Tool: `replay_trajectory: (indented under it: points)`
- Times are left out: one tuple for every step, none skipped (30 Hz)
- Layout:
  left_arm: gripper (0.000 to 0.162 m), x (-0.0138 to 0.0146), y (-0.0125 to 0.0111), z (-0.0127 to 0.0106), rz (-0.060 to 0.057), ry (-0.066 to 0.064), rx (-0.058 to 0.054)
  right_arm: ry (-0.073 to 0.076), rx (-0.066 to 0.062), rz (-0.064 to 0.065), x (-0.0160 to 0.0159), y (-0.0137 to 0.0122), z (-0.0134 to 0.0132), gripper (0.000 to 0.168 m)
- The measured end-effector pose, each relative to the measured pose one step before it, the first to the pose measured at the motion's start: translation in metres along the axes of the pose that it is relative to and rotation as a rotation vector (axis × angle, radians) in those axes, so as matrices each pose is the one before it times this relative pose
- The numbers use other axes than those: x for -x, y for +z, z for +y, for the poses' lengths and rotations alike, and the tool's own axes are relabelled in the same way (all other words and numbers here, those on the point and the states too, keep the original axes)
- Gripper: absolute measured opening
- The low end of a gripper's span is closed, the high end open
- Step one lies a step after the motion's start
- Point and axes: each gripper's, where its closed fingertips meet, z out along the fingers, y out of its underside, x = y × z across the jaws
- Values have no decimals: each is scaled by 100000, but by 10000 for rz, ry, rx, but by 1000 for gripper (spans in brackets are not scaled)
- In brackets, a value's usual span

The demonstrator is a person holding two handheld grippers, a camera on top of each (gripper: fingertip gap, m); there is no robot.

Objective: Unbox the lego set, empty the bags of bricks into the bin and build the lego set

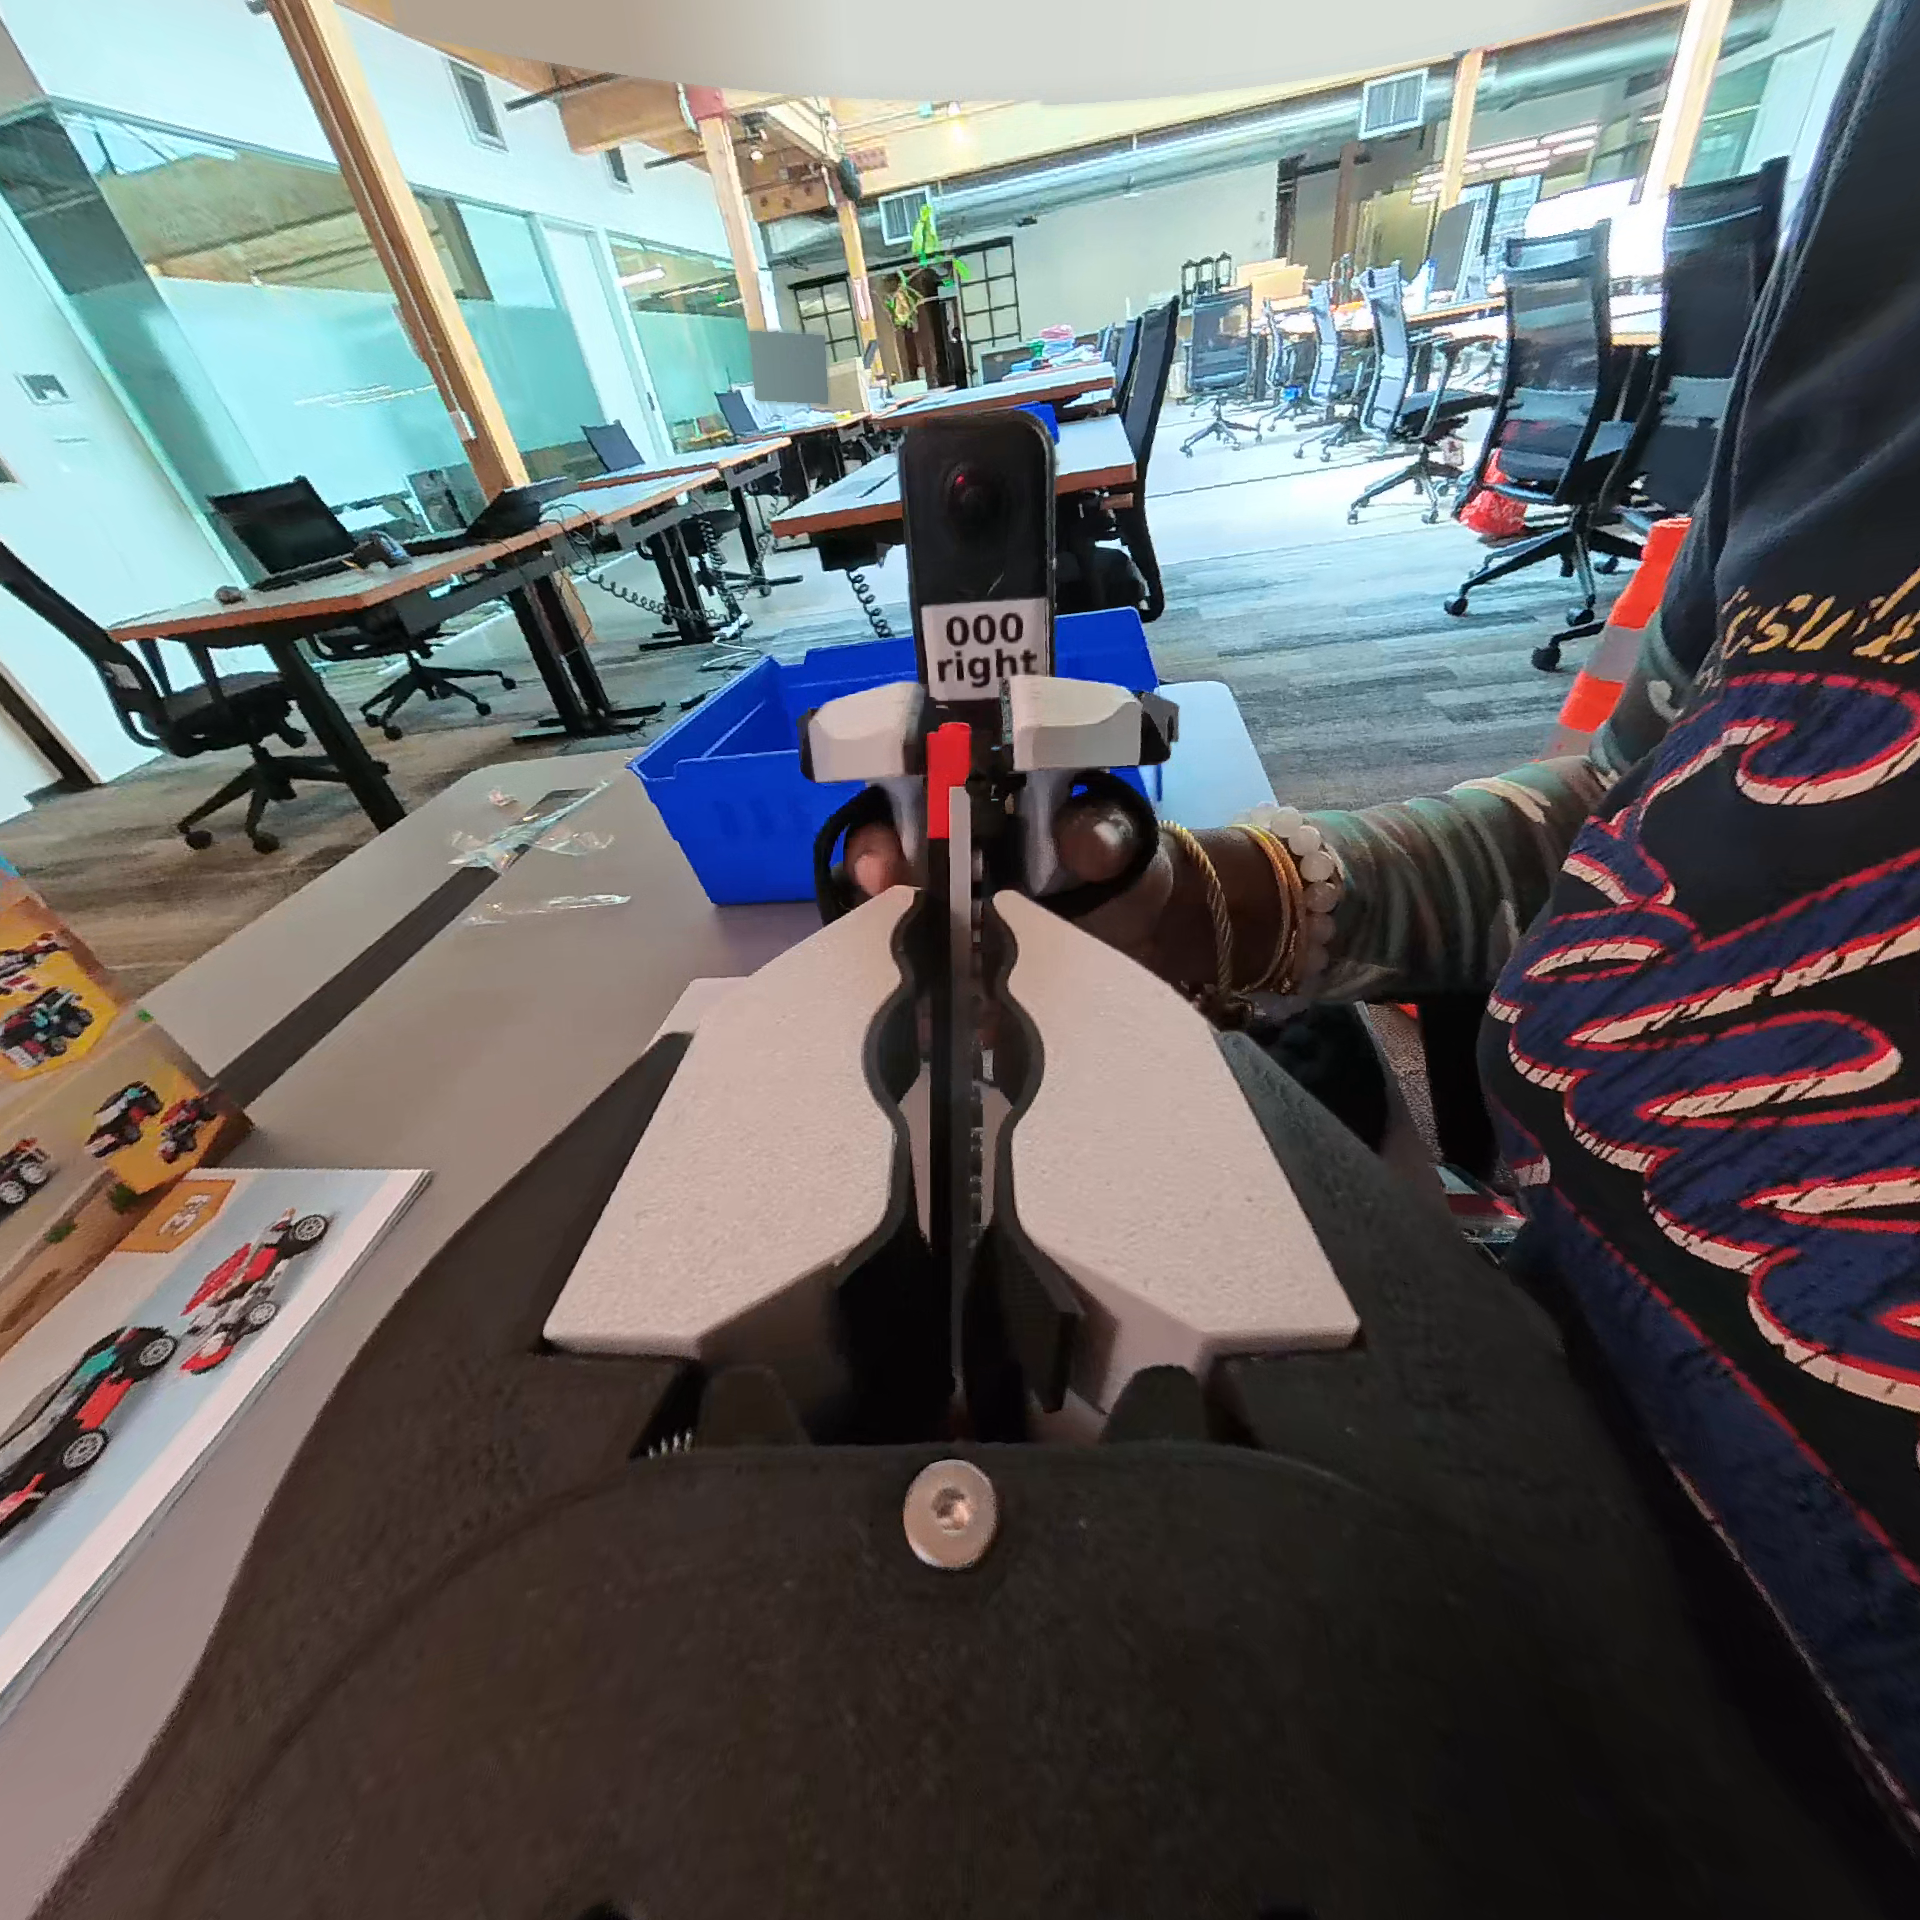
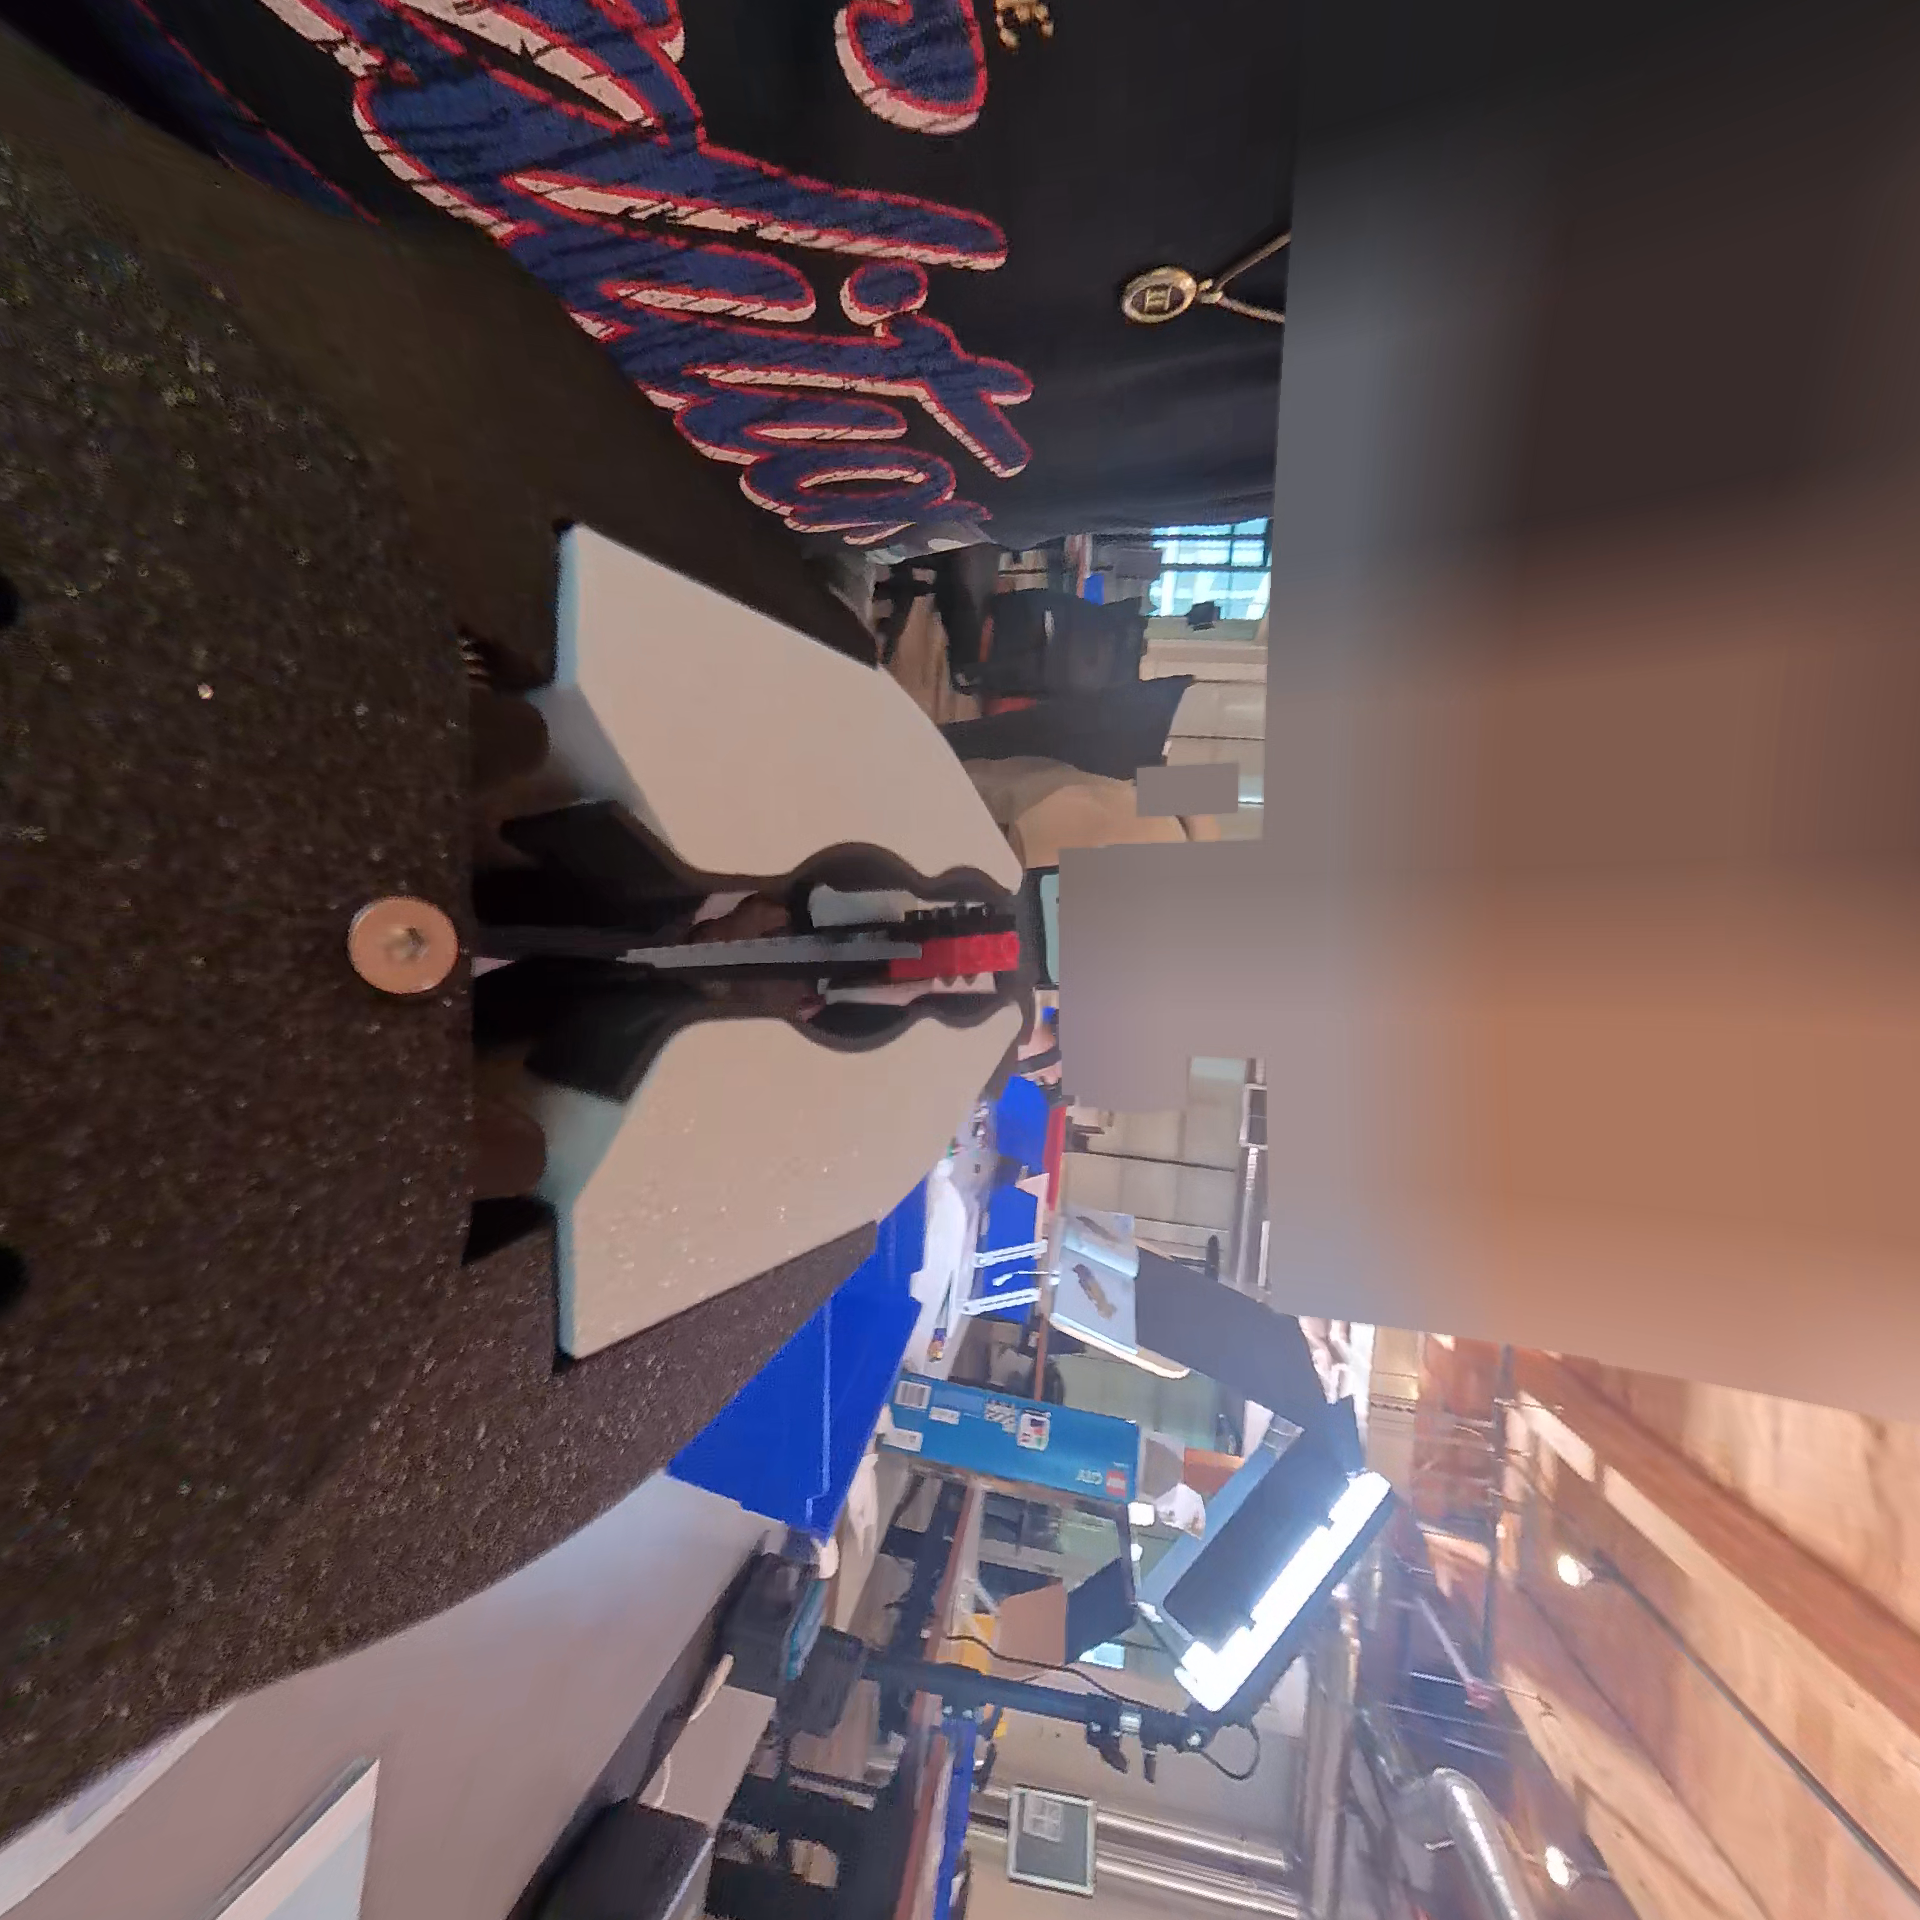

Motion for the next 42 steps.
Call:
replay_trajectory:
  points:
    - [8,-59,-48,34,62,-71,-79,-26,283,8,-15,83,337,18]
    - [8,-17,-20,42,42,-91,-82,-58,275,-34,45,62,381,17]
    - [8,40,4,72,0,-57,-55,-93,113,-24,43,3,181,16]
    - [8,-8,12,83,15,-54,-43,-120,31,-8,6,-38,89,15]
    - [8,-21,39,27,-17,-39,-40,-25,-26,3,-13,-29,33,15]
    - [8,-10,12,13,-43,-8,-23,70,-56,-22,12,-13,2,14]
    - [8,-59,-5,-8,0,-22,5,65,-85,-19,44,10,3,13]
    - [8,-37,-37,16,-15,-14,32,60,-90,8,20,26,10,12]
    - [8,-4,-52,51,-22,-16,41,111,-79,2,-17,19,65,12]
    - [8,10,-55,98,-9,-46,41,151,-32,-14,-35,31,107,12]
    - [8,55,-68,107,-25,-63,13,132,32,21,-76,27,116,12]
    - [8,87,-62,67,-30,-96,-37,117,57,42,-94,63,48,12]
    - [8,48,-62,-5,6,-137,-62,97,94,17,-57,90,17,12]
    - [8,63,-68,16,12,-125,-30,50,162,21,-74,78,63,12]
    - [8,114,-70,99,-31,-74,22,-3,210,-8,-37,47,153,16]
    - [8,76,-45,175,12,-78,82,20,212,81,-173,85,210,24]
    - [8,-101,25,250,141,-111,120,21,196,44,-123,70,301,22]
    - [8,-92,55,214,131,-120,79,-42,82,-224,258,32,249,12]
    - [8,58,8,185,46,-92,64,130,-44,49,-128,-29,141,12]
    - [8,204,-16,221,-60,-60,141,135,60,170,-266,-68,263,12]
    - [9,290,-6,202,-149,-20,161,91,-6,269,-332,-39,170,12]
    - [10,471,-8,102,-320,62,141,132,-101,435,-503,-37,10,12]
    - [11,652,-58,87,-512,244,187,178,-217,499,-617,-71,-144,12]
    - [18,797,-94,214,-665,432,319,253,-405,509,-676,-186,-416,12]
    - [29,785,-78,269,-708,524,375,342,-450,519,-734,-214,-444,12]
    - [36,568,-28,181,-607,510,294,286,-358,487,-681,-176,-264,12]
    - [40,373,54,72,-523,424,163,97,-171,455,-566,-108,33,12]
    - [42,207,172,24,-452,308,69,-102,53,376,-410,-49,338,12]
    - [45,95,241,19,-420,176,-1,-191,135,374,-397,-30,393,12]
    - [46,28,266,90,-411,135,-13,-93,-3,319,-344,-59,150,12]
    - [46,83,249,233,-481,175,44,111,-189,230,-269,-80,-152,12]
    - [45,183,225,426,-538,290,164,250,-285,222,-295,-109,-334,12]
    - [44,166,214,565,-501,421,264,280,-315,182,-265,-121,-381,12]
    - [41,199,191,503,-486,400,245,262,-286,127,-195,-102,-338,12]
    - [38,142,173,322,-401,260,117,206,-218,126,-175,-106,-205,12]
    - [34,21,158,205,-259,141,33,184,-76,69,-140,-64,26,12]
    - [30,-29,150,202,-143,70,48,170,-15,36,-127,-79,133,11]
    - [28,-30,142,188,-63,-17,55,170,-45,99,-221,-134,106,11]
    - [24,17,95,94,-15,-83,8,216,-64,79,-204,-154,75,11]
    - [20,3,29,3,63,-79,-40,262,-98,46,-137,-168,11,11]
    - [20,-115,19,-32,170,-34,-33,234,-121,63,-122,-155,-17,11]
    - [20,-115,23,2,140,20,16,137,-80,46,-65,-124,-1,11]
